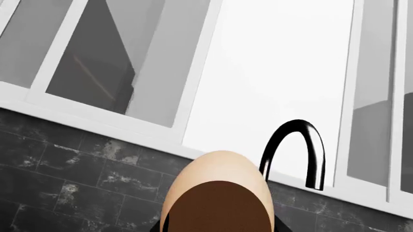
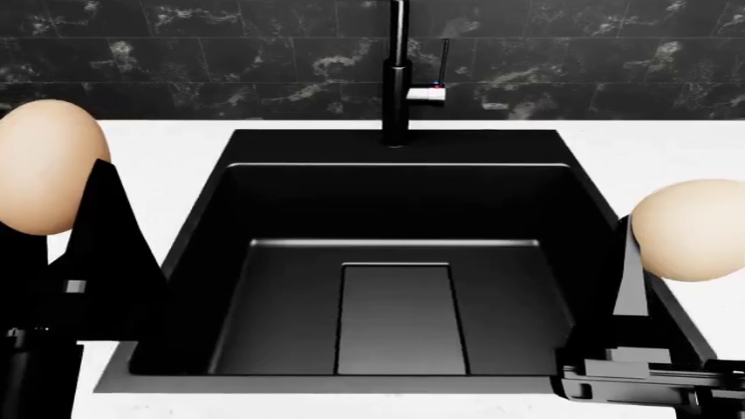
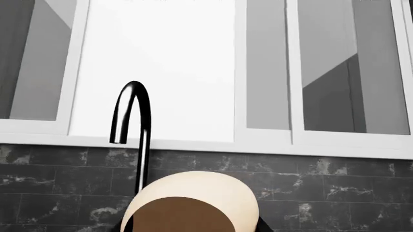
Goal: Place the eggs and milk next to the bowl.
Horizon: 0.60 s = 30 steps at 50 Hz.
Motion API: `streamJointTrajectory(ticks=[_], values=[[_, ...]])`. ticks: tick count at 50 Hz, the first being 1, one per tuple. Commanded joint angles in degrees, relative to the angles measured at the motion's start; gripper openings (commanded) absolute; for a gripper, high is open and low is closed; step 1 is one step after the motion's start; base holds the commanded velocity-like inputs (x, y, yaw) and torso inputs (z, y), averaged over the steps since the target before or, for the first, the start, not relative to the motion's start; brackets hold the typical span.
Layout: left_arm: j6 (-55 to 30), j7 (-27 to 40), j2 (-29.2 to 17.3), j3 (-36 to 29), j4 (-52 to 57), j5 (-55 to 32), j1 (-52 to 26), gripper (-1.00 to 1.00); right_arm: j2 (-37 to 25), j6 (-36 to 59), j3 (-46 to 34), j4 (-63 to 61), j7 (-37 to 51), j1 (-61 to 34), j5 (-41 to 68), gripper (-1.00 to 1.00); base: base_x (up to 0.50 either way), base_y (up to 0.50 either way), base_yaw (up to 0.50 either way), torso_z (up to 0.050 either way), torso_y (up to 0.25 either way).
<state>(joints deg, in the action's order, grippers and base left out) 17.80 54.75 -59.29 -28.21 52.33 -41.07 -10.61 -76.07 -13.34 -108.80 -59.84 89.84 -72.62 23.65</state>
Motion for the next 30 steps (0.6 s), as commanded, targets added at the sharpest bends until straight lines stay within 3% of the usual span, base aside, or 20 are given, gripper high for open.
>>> streamJointTrajectory(ticks=[1, 30], values=[[0.69, -0.05, -0.11, 0.06, 0.15, -0.30, 0.14, -1.00, -0.11, 0.75, -0.07, -0.15, 0.06, -0.21, -0.49, -1.00, 0.00, 0.35, 0.00, 0.000, 0.000], [0.63, -0.12, 0.11, 0.08, -0.06, -0.36, 0.14, -1.00, -0.39, 0.23, -0.34, -0.15, 0.06, -0.34, -0.79, -1.00, 0.00, 0.35, 0.00, 0.000, 0.000]])
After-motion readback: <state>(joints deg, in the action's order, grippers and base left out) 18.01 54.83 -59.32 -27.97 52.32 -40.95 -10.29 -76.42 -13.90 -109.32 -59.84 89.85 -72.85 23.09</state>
